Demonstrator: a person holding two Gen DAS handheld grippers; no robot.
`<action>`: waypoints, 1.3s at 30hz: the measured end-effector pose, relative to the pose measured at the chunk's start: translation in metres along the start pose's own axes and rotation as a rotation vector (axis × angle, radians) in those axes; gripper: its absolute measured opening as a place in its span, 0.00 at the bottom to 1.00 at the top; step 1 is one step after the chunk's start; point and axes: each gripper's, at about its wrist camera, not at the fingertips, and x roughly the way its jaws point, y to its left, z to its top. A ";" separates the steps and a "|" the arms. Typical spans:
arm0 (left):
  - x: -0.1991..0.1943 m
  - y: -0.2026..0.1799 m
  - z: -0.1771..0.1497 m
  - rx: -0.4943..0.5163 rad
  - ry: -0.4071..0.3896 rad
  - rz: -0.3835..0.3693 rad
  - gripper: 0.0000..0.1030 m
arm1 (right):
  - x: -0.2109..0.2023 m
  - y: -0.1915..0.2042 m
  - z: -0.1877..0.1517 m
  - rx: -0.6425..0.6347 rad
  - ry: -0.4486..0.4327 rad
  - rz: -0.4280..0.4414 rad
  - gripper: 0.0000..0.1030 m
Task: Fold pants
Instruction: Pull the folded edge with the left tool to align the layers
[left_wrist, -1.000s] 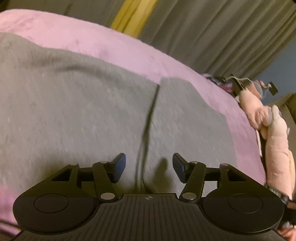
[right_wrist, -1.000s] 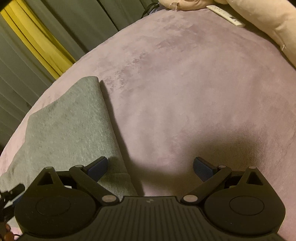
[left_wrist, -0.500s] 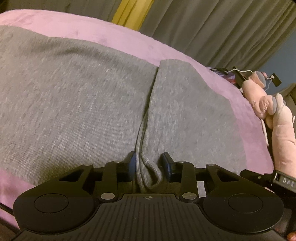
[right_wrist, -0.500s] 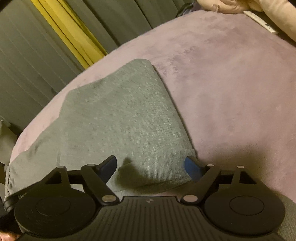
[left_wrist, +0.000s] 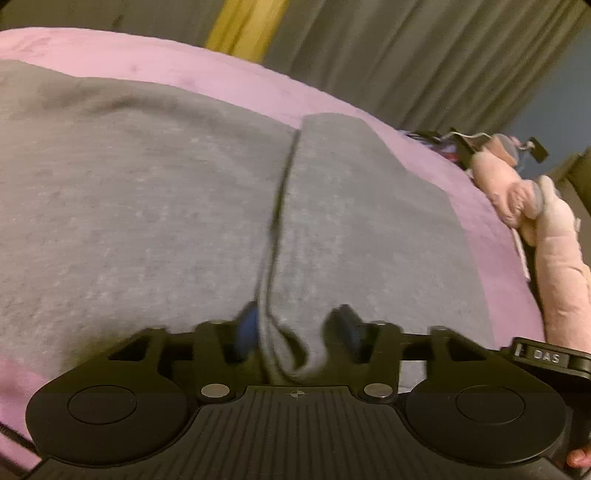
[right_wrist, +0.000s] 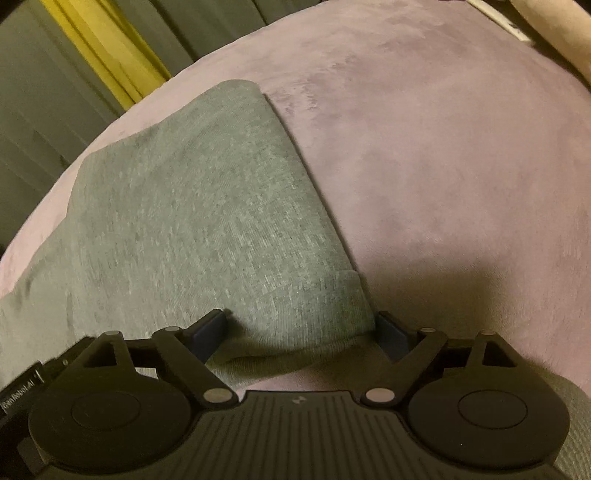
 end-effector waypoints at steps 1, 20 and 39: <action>0.001 -0.001 0.000 0.006 0.002 -0.014 0.68 | -0.001 0.000 0.000 -0.003 0.001 -0.001 0.87; -0.051 0.003 0.004 -0.078 -0.231 -0.083 0.16 | -0.016 0.000 0.001 -0.010 -0.044 0.023 0.89; -0.016 0.002 0.024 -0.013 -0.084 0.044 0.53 | 0.017 0.009 0.031 -0.157 -0.052 -0.008 0.96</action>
